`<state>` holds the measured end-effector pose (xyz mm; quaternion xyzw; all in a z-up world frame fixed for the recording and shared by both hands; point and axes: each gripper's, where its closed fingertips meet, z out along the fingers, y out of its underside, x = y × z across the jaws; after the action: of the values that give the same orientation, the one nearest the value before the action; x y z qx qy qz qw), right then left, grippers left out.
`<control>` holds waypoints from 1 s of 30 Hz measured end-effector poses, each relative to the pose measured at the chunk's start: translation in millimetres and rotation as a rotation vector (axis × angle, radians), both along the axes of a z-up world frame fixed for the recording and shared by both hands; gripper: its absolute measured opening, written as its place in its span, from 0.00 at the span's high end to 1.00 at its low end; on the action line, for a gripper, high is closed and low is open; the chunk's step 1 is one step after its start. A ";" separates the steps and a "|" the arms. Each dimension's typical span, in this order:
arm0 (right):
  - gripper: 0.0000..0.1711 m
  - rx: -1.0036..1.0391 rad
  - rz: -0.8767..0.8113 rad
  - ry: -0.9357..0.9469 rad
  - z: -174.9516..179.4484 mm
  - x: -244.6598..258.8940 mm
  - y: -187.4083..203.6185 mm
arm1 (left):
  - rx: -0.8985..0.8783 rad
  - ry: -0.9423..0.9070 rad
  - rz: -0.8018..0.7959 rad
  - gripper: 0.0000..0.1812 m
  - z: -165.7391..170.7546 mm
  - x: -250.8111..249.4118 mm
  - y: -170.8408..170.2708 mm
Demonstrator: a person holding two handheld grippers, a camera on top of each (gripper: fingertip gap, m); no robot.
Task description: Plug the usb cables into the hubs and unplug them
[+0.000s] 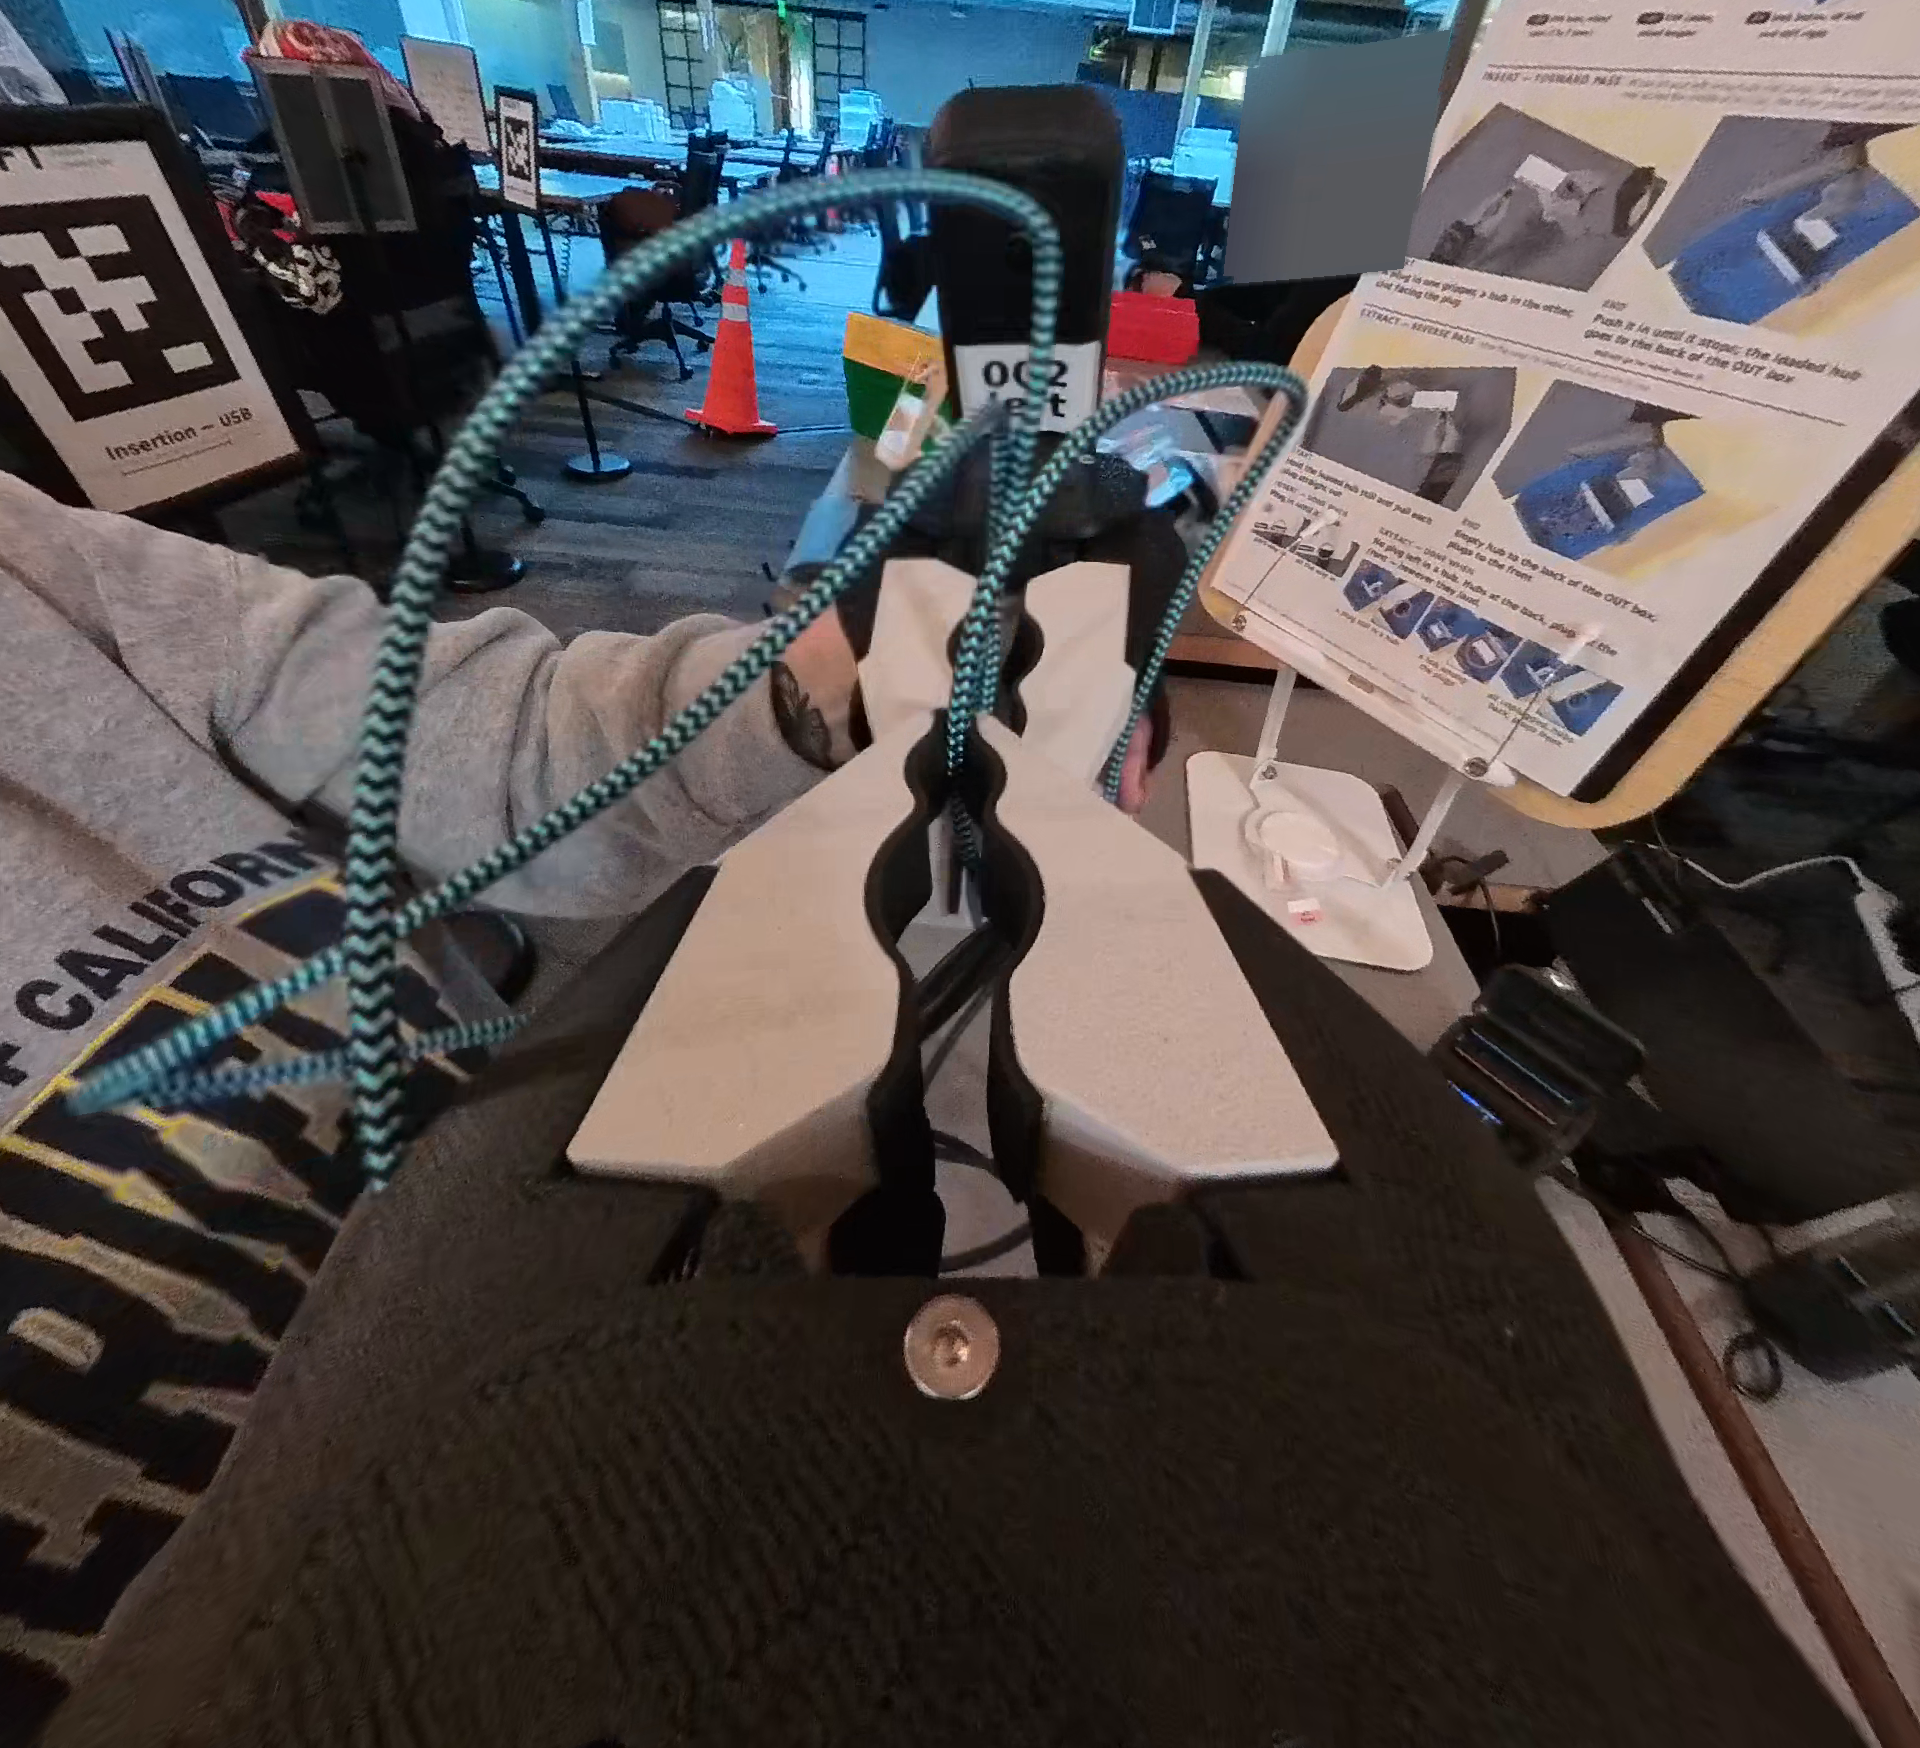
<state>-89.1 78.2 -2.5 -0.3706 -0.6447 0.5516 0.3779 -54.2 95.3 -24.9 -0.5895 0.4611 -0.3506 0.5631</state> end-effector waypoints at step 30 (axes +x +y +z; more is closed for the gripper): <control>0.99 -0.225 -0.285 -0.350 -129.3 -17.6 41.4 | 0.208 -0.236 0.259 1.00 25.8 -70.5 -1.1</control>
<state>-106.7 119.6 -131.8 -0.5874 -0.5761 0.4883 0.2910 -124.7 94.2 0.9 -0.5372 0.3460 -0.2924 0.7114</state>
